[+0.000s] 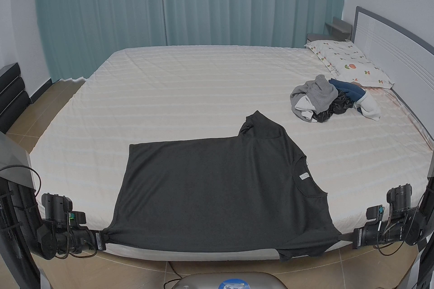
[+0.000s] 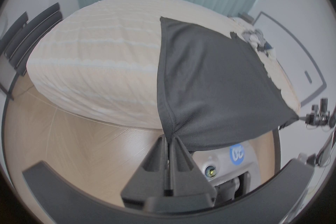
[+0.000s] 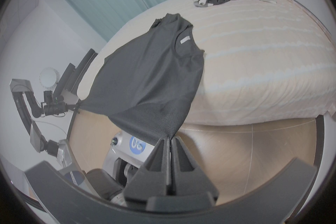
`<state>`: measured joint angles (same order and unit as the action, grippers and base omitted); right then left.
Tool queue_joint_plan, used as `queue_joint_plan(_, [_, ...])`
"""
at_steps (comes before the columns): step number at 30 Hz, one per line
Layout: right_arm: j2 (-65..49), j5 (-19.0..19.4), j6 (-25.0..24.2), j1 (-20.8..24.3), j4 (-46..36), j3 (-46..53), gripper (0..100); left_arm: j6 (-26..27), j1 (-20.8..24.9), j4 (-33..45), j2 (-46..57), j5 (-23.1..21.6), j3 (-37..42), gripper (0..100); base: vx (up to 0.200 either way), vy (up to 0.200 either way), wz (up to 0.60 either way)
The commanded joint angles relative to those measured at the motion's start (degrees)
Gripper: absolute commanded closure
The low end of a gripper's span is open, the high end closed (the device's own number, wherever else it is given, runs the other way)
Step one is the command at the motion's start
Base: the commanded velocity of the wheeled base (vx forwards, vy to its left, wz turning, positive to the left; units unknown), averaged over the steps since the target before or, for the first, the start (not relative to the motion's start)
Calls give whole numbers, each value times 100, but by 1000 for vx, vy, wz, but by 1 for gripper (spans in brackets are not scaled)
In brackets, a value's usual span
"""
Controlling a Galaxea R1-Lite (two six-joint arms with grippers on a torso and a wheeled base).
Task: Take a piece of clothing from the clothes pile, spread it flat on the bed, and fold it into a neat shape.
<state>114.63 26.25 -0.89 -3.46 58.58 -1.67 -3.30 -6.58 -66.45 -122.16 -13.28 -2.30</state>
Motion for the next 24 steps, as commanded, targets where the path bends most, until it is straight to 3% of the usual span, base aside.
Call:
queue_joint_plan(1, [-116, 3, -693, 83, 119, -536, 100, -1006, 96, -237, 166, -17, -455, 100, 0, 0, 0])
queue_joint_plan(2, [-116, 3, -693, 83, 119, -536, 100, -1006, 96, -237, 166, -17, -455, 100, 0, 0, 0])
queue_joint_plan(3, [-160, 3, -1177, 126, 233, -826, 100, -1603, 175, -369, 193, -17, -666, 100, 0, 0, 0])
queue_joint_plan(5, [-125, 3, -1546, 153, 260, -1090, 100, -2060, 272, -413, 184, -17, -815, 100, 0, 0, 0])
queue_joint_plan(13, [-90, 12, -2223, 250, 277, -1696, 100, -3853, 491, -404, 175, 36, -1536, 100, 0, 0, 0])
queue_joint_plan(24, [183, 3, -2266, 373, 242, -2118, 100, -3994, 509, -413, 78, 53, -1712, 100, 0, 0, 0])
